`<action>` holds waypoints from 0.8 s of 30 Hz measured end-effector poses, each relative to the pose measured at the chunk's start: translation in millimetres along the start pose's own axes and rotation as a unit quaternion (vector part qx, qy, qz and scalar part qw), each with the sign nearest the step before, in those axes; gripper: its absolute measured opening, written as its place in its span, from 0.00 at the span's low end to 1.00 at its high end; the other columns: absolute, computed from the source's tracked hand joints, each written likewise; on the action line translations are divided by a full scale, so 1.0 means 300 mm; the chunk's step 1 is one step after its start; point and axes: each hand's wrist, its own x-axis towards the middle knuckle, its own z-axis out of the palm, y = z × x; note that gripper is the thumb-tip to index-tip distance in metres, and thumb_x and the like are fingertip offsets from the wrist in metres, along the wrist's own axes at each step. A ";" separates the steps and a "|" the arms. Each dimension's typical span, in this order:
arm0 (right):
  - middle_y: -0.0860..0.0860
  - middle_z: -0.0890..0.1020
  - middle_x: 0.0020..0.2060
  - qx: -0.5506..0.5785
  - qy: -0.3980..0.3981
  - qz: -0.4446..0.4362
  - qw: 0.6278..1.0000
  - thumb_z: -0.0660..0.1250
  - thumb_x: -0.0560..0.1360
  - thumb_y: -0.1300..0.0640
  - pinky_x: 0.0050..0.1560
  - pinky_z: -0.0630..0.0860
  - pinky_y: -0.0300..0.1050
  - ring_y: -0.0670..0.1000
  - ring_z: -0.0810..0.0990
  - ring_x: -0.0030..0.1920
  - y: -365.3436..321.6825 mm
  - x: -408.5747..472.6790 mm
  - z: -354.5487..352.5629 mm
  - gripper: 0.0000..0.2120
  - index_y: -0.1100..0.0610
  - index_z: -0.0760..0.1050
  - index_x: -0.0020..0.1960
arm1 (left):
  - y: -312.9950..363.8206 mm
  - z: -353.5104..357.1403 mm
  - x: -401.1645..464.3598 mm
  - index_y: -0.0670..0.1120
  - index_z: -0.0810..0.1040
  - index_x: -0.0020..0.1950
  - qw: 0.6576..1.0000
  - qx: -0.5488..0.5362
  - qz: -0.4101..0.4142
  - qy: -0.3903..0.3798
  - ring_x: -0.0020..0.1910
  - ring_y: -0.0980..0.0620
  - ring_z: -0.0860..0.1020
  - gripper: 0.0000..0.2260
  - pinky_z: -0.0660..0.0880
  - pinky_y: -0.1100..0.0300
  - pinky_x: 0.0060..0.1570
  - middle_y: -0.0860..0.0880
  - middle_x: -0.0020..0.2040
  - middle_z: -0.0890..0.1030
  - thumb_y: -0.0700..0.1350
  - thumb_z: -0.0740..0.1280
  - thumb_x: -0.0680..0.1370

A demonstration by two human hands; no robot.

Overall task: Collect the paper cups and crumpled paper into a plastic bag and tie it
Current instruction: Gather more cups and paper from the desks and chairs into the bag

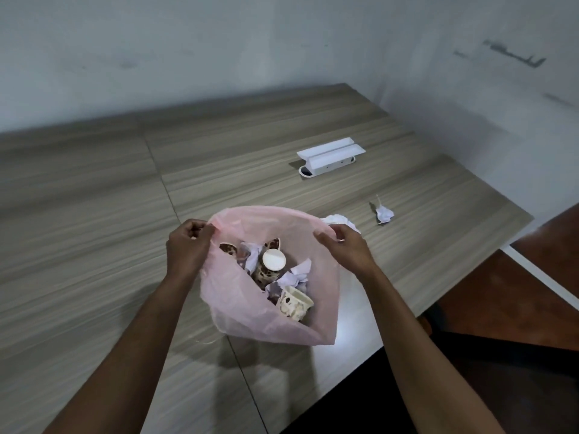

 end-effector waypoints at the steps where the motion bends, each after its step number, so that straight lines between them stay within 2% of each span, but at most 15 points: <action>1: 0.43 0.83 0.46 0.045 0.027 0.006 0.999 0.68 0.74 0.41 0.50 0.74 0.40 0.46 0.81 0.49 0.022 0.008 -0.006 0.16 0.52 0.81 0.52 | 0.005 0.023 -0.001 0.45 0.81 0.43 1.000 0.001 -0.002 0.002 0.39 0.51 0.77 0.02 0.71 0.59 0.42 0.48 0.40 0.81 0.43 0.70 0.75; 3: 0.45 0.84 0.41 0.101 0.079 0.029 0.991 0.64 0.77 0.43 0.46 0.75 0.40 0.48 0.82 0.44 0.070 0.035 -0.023 0.15 0.53 0.82 0.46 | 0.014 0.068 -0.006 0.48 0.79 0.41 1.000 0.003 -0.010 0.014 0.39 0.52 0.76 0.03 0.71 0.59 0.42 0.51 0.38 0.80 0.44 0.70 0.75; 4: 0.47 0.83 0.38 0.088 0.091 0.043 0.991 0.63 0.78 0.45 0.43 0.73 0.39 0.50 0.81 0.42 0.099 0.051 -0.032 0.16 0.56 0.82 0.45 | 0.017 0.092 -0.010 0.49 0.79 0.40 1.000 0.005 -0.014 0.021 0.38 0.52 0.76 0.04 0.71 0.59 0.42 0.52 0.37 0.79 0.44 0.70 0.75; 6: 0.48 0.81 0.37 0.025 0.090 0.064 0.994 0.62 0.79 0.50 0.42 0.69 0.41 0.53 0.80 0.45 0.170 0.089 -0.037 0.15 0.60 0.80 0.44 | 0.019 0.129 -0.020 0.48 0.79 0.40 0.999 0.011 -0.018 0.033 0.38 0.53 0.76 0.04 0.71 0.60 0.42 0.53 0.37 0.79 0.44 0.70 0.75; 7: 0.50 0.82 0.40 -0.004 0.083 0.074 0.994 0.62 0.79 0.51 0.45 0.68 0.41 0.55 0.80 0.49 0.215 0.117 -0.033 0.13 0.59 0.79 0.45 | 0.020 0.147 -0.026 0.47 0.80 0.41 0.999 0.016 -0.017 0.037 0.37 0.53 0.76 0.03 0.70 0.60 0.41 0.52 0.37 0.79 0.44 0.70 0.75; 9: 0.54 0.83 0.51 -0.040 0.054 0.087 0.994 0.66 0.77 0.51 0.50 0.69 0.41 0.56 0.80 0.55 0.294 0.165 -0.023 0.12 0.58 0.79 0.54 | 0.021 0.177 -0.040 0.46 0.79 0.41 0.998 0.023 -0.016 0.047 0.36 0.54 0.75 0.03 0.70 0.62 0.38 0.51 0.37 0.79 0.43 0.69 0.75; 11: 0.57 0.81 0.57 -0.072 0.032 0.086 0.993 0.69 0.75 0.52 0.53 0.71 0.44 0.58 0.79 0.57 0.354 0.202 -0.012 0.18 0.56 0.75 0.63 | 0.020 0.197 -0.052 0.47 0.79 0.40 0.998 0.023 -0.020 0.053 0.36 0.55 0.75 0.04 0.70 0.63 0.37 0.53 0.37 0.79 0.43 0.69 0.75; 13: 0.58 0.80 0.57 -0.107 0.004 0.066 0.992 0.70 0.74 0.52 0.54 0.73 0.47 0.60 0.79 0.58 0.392 0.244 0.000 0.24 0.54 0.72 0.67 | 0.019 0.210 -0.058 0.49 0.78 0.39 0.998 0.026 -0.021 0.053 0.36 0.57 0.76 0.05 0.70 0.63 0.38 0.53 0.37 0.79 0.43 0.69 0.75; 15: 0.58 0.80 0.55 -0.131 -0.021 0.053 0.990 0.70 0.72 0.51 0.53 0.75 0.50 0.61 0.80 0.56 0.430 0.298 0.024 0.23 0.50 0.72 0.66 | 0.018 0.218 -0.059 0.49 0.79 0.39 0.998 0.035 -0.018 0.051 0.37 0.57 0.76 0.05 0.70 0.62 0.39 0.52 0.38 0.80 0.43 0.69 0.75; 17: 0.56 0.81 0.52 -0.172 -0.045 0.054 0.983 0.65 0.69 0.47 0.51 0.77 0.50 0.61 0.80 0.53 0.505 0.363 0.070 0.17 0.46 0.75 0.58 | 0.019 0.220 -0.065 0.50 0.79 0.38 0.998 0.042 -0.010 0.048 0.37 0.57 0.76 0.06 0.71 0.62 0.39 0.52 0.39 0.80 0.43 0.70 0.75; 18: 0.55 0.80 0.50 -0.191 -0.054 0.052 0.979 0.62 0.69 0.46 0.50 0.77 0.50 0.61 0.80 0.53 0.525 0.372 0.090 0.16 0.47 0.75 0.55 | 0.020 0.220 -0.071 0.50 0.79 0.38 0.998 0.046 -0.006 0.047 0.37 0.57 0.77 0.06 0.71 0.62 0.39 0.53 0.39 0.81 0.42 0.70 0.75; 22: 0.61 0.78 0.49 -0.162 0.010 0.014 0.987 0.61 0.76 0.58 0.48 0.72 0.47 0.63 0.77 0.51 0.509 0.286 0.118 0.11 0.55 0.79 0.55 | 0.010 0.218 -0.095 0.47 0.80 0.40 0.998 0.055 0.003 0.043 0.39 0.55 0.77 0.03 0.71 0.61 0.40 0.51 0.40 0.82 0.42 0.70 0.74; 24: 0.63 0.79 0.48 -0.125 0.017 0.025 0.992 0.63 0.75 0.63 0.47 0.70 0.45 0.63 0.78 0.50 0.524 0.259 0.121 0.10 0.60 0.79 0.54 | 0.000 0.215 -0.105 0.46 0.81 0.42 0.998 0.057 -0.004 0.039 0.39 0.53 0.78 0.02 0.71 0.61 0.42 0.49 0.41 0.82 0.42 0.70 0.74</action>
